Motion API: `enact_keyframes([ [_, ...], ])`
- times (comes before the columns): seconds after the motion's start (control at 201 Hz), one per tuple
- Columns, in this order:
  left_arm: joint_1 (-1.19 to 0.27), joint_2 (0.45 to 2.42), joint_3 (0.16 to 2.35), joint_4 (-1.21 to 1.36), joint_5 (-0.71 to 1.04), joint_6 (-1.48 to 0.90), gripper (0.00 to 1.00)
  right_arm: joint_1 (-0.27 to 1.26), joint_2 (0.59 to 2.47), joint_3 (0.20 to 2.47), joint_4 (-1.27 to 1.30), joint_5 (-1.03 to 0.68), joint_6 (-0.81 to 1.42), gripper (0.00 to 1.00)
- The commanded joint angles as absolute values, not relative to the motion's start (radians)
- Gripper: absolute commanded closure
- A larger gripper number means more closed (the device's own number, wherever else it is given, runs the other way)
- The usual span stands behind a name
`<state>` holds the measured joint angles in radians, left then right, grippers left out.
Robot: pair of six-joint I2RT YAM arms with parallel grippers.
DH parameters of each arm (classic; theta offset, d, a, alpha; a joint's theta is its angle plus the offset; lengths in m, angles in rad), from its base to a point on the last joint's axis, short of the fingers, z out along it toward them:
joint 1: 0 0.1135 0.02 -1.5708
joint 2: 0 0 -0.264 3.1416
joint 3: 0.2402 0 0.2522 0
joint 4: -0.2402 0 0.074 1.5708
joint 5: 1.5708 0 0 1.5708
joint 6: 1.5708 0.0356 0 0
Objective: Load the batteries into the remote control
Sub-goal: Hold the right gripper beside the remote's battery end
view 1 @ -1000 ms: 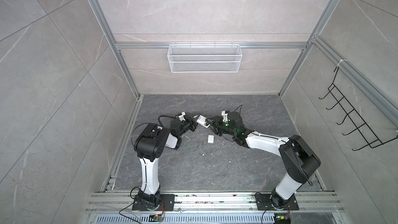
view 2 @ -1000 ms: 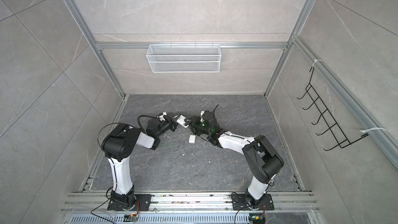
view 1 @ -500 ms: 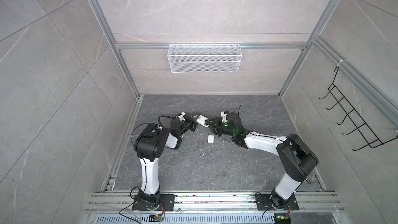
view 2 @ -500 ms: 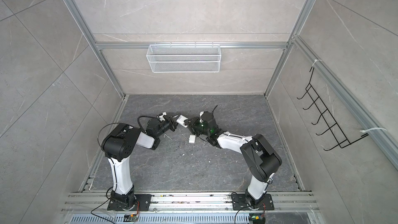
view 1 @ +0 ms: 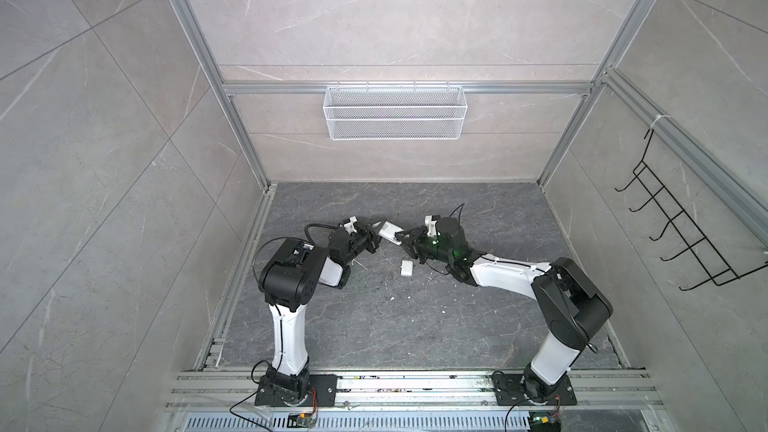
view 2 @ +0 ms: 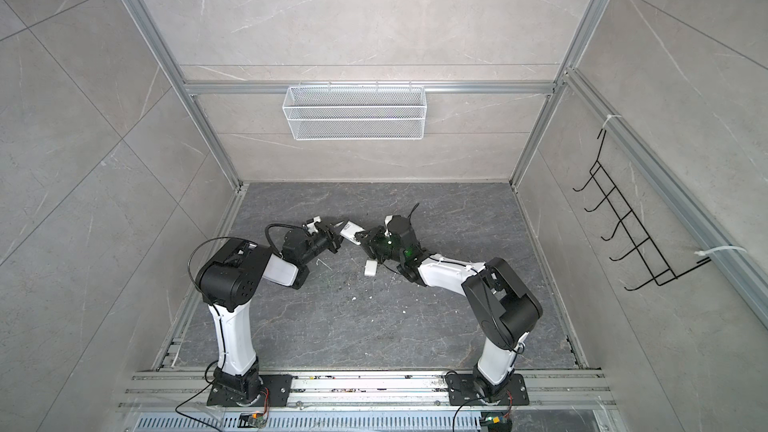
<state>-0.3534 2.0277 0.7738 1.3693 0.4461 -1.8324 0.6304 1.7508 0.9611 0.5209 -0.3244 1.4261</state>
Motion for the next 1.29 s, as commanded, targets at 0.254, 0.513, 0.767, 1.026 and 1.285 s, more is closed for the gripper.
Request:
enact_keyframes([
  [0.254,-0.356,1.978,0.799,1.416,0.443,-1.833,0.98,0.641,1.785,0.985,0.548,-0.319,1.432,0.83],
  [0.513,-0.357,1.962,0.799,1.416,0.451,-1.818,0.98,0.641,1.803,0.995,0.546,-0.333,1.436,0.78],
  [0.767,-0.357,1.961,0.798,1.416,0.451,-1.822,0.98,0.643,1.817,1.001,0.548,-0.335,1.445,0.80],
  [1.026,-0.357,1.950,0.793,1.415,0.451,-1.823,0.98,0.641,1.798,0.986,0.548,-0.335,1.444,0.91],
  [1.285,-0.354,1.935,0.776,1.416,0.452,-1.821,0.98,0.629,1.743,1.023,0.459,-0.339,1.369,0.61],
])
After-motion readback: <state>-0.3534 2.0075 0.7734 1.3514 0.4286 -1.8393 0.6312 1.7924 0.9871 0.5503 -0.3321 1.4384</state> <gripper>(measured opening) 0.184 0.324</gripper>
